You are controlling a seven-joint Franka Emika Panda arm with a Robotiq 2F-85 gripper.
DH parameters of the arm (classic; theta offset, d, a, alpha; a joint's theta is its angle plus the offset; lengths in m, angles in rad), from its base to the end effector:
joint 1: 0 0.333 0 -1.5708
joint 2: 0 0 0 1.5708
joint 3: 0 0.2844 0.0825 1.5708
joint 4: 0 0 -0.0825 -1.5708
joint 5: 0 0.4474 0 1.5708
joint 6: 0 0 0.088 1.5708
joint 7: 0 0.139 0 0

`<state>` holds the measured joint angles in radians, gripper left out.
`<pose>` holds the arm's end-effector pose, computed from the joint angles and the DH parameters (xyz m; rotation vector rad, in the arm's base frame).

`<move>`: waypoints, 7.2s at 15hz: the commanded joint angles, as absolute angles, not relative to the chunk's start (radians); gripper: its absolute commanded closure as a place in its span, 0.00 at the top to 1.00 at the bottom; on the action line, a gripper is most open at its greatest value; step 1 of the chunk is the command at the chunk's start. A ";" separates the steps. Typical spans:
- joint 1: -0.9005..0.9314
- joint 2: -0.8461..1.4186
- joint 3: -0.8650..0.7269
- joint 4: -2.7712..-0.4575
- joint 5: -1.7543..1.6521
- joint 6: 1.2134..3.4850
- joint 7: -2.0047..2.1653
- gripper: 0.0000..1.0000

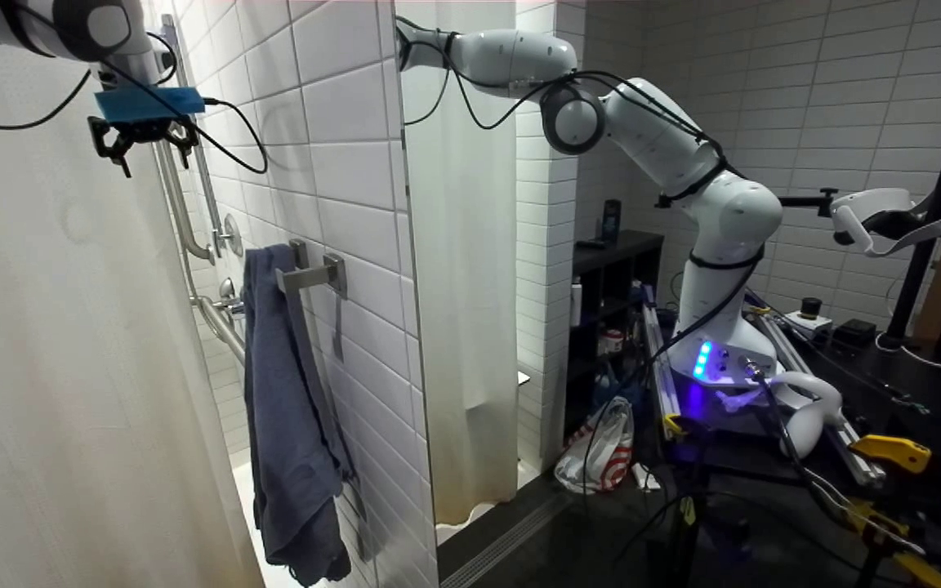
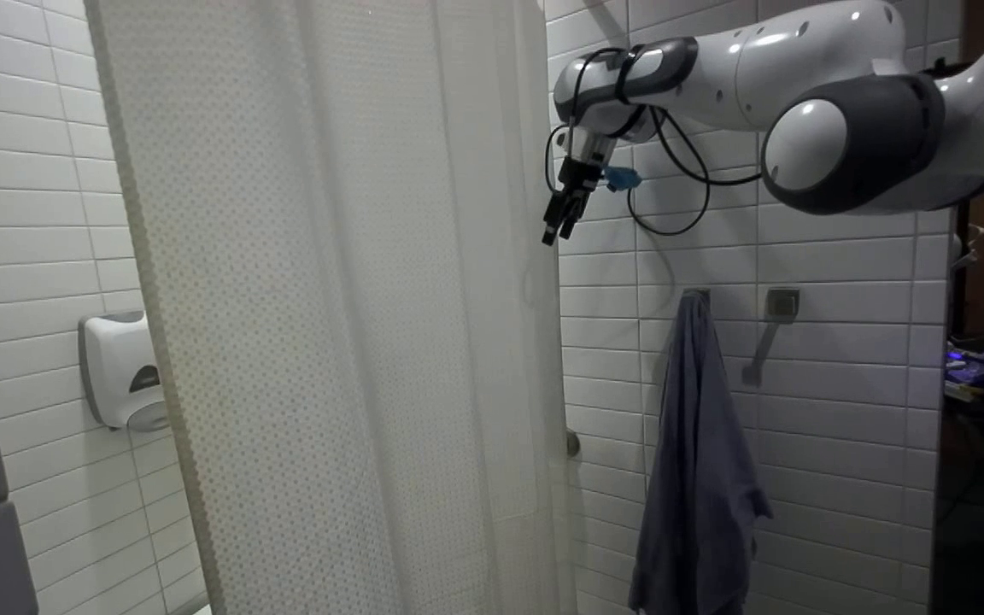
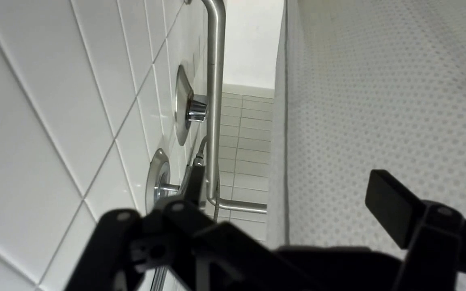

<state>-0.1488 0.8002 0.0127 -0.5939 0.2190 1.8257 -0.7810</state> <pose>0.8201 -0.0928 0.5452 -2.8854 -0.9406 -0.7542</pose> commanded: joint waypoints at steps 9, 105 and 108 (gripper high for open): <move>-0.141 0.819 0.008 -0.580 0.214 1.854 -0.796 1.00; -0.223 1.051 0.511 -0.479 0.591 1.161 -1.100 0.00; -0.206 1.055 0.521 -0.478 0.585 1.148 -1.095 0.00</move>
